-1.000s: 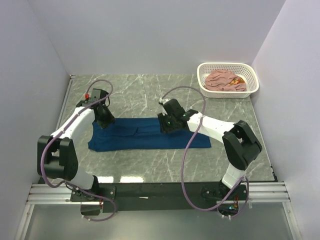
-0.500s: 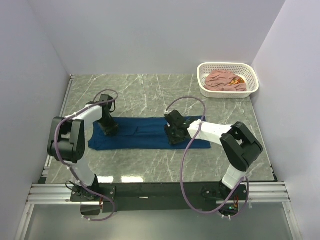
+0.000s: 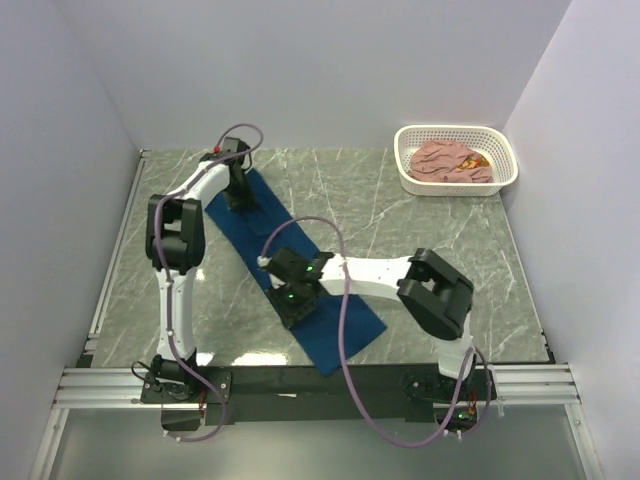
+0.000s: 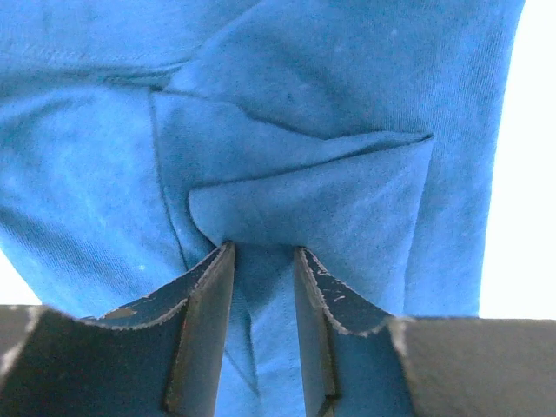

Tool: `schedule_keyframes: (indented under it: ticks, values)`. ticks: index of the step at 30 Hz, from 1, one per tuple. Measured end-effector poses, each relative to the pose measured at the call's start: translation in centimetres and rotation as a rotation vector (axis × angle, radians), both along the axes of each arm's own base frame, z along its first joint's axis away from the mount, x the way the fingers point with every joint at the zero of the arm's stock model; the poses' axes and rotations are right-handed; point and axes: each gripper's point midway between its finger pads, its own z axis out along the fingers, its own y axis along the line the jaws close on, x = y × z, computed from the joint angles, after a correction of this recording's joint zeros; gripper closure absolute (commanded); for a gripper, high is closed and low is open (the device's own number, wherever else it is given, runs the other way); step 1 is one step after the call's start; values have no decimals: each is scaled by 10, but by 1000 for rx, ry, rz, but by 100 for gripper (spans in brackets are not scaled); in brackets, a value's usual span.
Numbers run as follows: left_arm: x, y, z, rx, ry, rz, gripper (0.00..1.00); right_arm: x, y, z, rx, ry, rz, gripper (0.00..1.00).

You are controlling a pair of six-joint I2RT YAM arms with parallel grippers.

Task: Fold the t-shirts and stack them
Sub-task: Fold the tshirt

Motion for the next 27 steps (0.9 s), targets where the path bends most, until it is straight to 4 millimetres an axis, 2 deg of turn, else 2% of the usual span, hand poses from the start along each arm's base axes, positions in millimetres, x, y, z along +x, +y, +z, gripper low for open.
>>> schedule_keyframes:
  ticks: [1, 3, 5, 6, 9, 11, 13, 17, 20, 23, 27]
  values:
    - [15, -5, 1, 1, -32, -23, 59, -2, 11, 3, 9, -2, 19, 57]
    - [32, -12, 4, 1, -70, -52, 57, -6, 24, 10, 27, -15, 52, 57]
    - [36, -15, 5, 5, -85, -68, 49, -8, 26, 21, 37, -36, 66, 57]
    - [36, -15, 6, 8, -93, -76, 44, -7, 24, 26, 39, -48, 64, 56]
    - [36, -12, 14, 17, -118, -77, 43, 4, 9, 50, 62, -105, 28, 56]
    - [36, -11, 28, 21, -141, -72, 41, 11, -5, 65, 77, -140, -3, 56]
    - [38, -10, 54, 15, -190, -61, 41, 15, -21, 72, 76, -167, -32, 55]
    - [32, -11, 116, -20, -295, -33, 44, 10, -53, 55, 3, -171, -60, 55]
    - [15, -16, 141, -56, -332, -15, 47, -2, -77, 31, -75, -138, -58, 55]
    - [-10, -27, 129, -72, -289, -24, 49, -10, -92, 16, -124, -114, -56, 55]
    - [-29, -52, 83, -68, -166, -65, 49, -11, -93, 13, -126, -113, -56, 55]
